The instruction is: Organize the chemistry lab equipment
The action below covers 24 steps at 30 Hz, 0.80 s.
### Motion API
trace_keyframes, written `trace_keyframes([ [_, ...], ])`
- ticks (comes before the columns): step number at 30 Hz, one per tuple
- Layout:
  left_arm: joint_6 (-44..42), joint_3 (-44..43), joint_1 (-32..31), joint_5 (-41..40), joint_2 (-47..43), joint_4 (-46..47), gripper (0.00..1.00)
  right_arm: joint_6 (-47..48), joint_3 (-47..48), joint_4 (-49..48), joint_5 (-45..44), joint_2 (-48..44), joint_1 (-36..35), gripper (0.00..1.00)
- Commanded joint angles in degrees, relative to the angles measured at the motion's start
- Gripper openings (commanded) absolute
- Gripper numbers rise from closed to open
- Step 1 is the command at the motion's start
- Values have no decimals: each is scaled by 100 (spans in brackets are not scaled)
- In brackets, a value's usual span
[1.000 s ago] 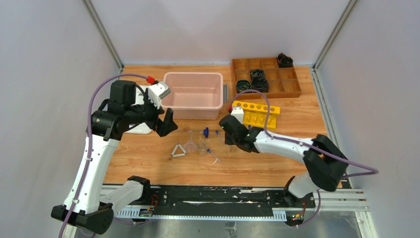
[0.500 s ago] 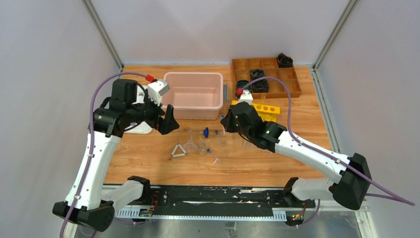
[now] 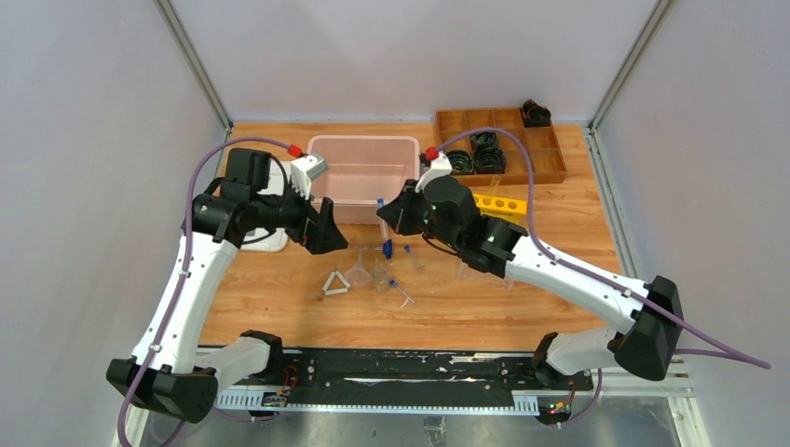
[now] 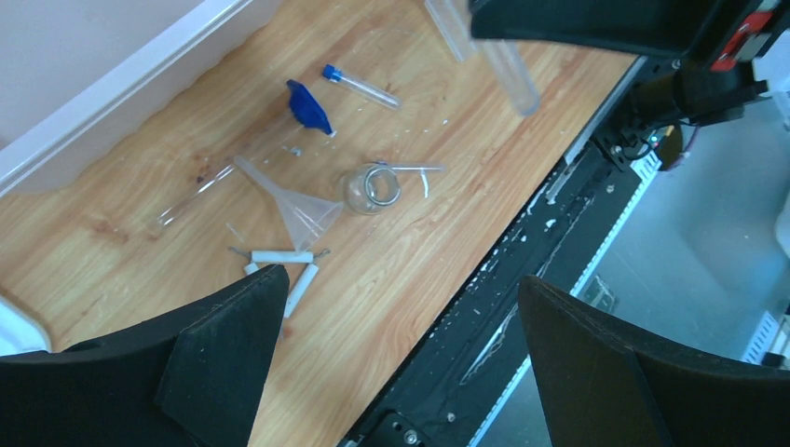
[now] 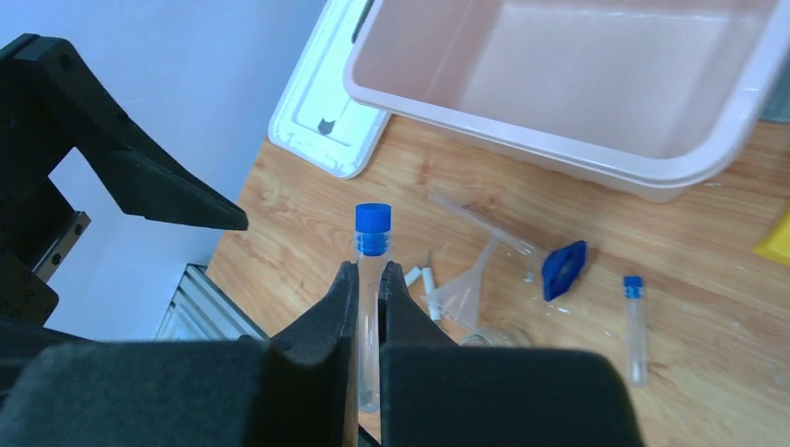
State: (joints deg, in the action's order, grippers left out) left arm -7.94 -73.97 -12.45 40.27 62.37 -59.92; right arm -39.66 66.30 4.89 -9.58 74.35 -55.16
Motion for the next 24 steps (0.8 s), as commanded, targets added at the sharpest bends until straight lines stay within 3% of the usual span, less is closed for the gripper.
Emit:
trace_keyframes([
  [1,482,50,27,472,-30,550,99,-284,202,-724,111,312,-271,0],
  [5,1181,481,32,463,-387,1435,96,-296,259,-1191,-9,459,-516,0],
  [9,1578,944,32,359,-818,2124,84,-285,446,-1312,-115,540,-679,0],
  [15,1944,1228,32,525,-809,2332,76,-255,515,-1521,-140,519,-798,0],
  [24,2231,1117,24,1224,-317,2346,48,-319,491,-1774,-238,686,-870,0],
])
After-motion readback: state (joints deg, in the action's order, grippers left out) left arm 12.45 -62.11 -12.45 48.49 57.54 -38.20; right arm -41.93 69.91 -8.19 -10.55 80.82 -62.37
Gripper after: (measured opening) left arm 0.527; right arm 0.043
